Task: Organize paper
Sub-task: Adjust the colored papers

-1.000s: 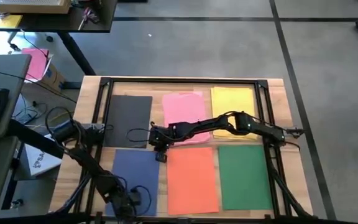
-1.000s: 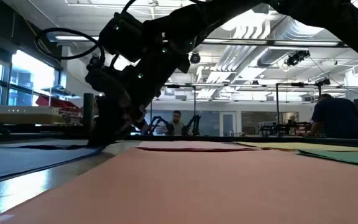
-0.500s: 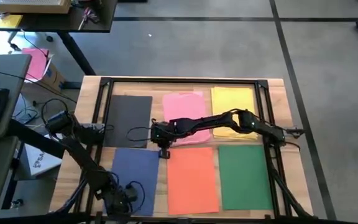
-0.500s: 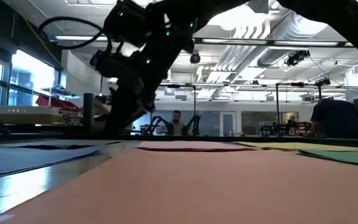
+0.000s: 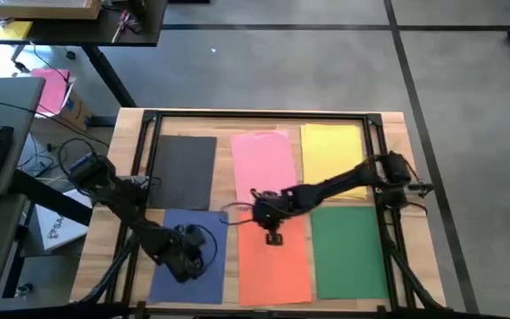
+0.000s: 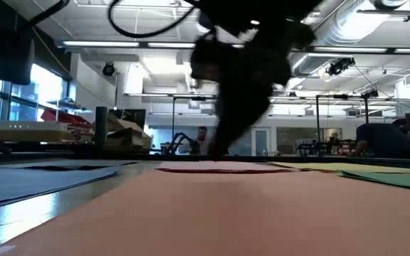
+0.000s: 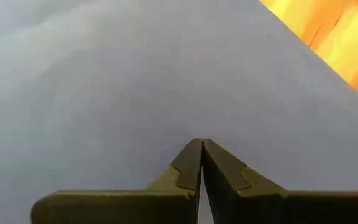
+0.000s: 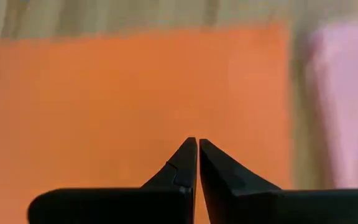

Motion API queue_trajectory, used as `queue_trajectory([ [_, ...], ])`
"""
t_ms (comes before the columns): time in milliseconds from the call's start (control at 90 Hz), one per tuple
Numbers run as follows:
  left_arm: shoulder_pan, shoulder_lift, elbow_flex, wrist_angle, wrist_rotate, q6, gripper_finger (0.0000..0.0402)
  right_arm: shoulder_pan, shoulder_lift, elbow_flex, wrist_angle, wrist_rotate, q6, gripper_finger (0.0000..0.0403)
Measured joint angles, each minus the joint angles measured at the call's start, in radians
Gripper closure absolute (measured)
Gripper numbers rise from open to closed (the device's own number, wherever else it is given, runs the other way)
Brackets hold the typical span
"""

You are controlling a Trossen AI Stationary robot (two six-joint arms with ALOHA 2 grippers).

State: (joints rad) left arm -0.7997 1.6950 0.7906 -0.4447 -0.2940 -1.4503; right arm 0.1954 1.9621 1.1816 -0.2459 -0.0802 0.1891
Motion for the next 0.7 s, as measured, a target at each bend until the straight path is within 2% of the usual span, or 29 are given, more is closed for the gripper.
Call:
queue_trajectory([
  [189,-0.047,0.001,-0.004,0.034,0.011,-0.091,0.0401,0.025,-0.013,-0.118,0.132,0.025,0.124,0.0403],
  [400,-0.096,-0.026,-0.007,0.021,0.053,-0.168,0.0401,0.035,-0.012,-0.136,0.199,0.047,0.147,0.0403],
  [578,-0.093,-0.038,-0.008,-0.022,0.039,-0.073,0.0401,0.035,-0.009,-0.137,0.239,0.047,0.143,0.0403],
  [700,-0.069,-0.038,-0.007,-0.039,0.05,0.063,0.0401,0.035,-0.009,-0.137,0.24,0.047,0.127,0.0403],
])
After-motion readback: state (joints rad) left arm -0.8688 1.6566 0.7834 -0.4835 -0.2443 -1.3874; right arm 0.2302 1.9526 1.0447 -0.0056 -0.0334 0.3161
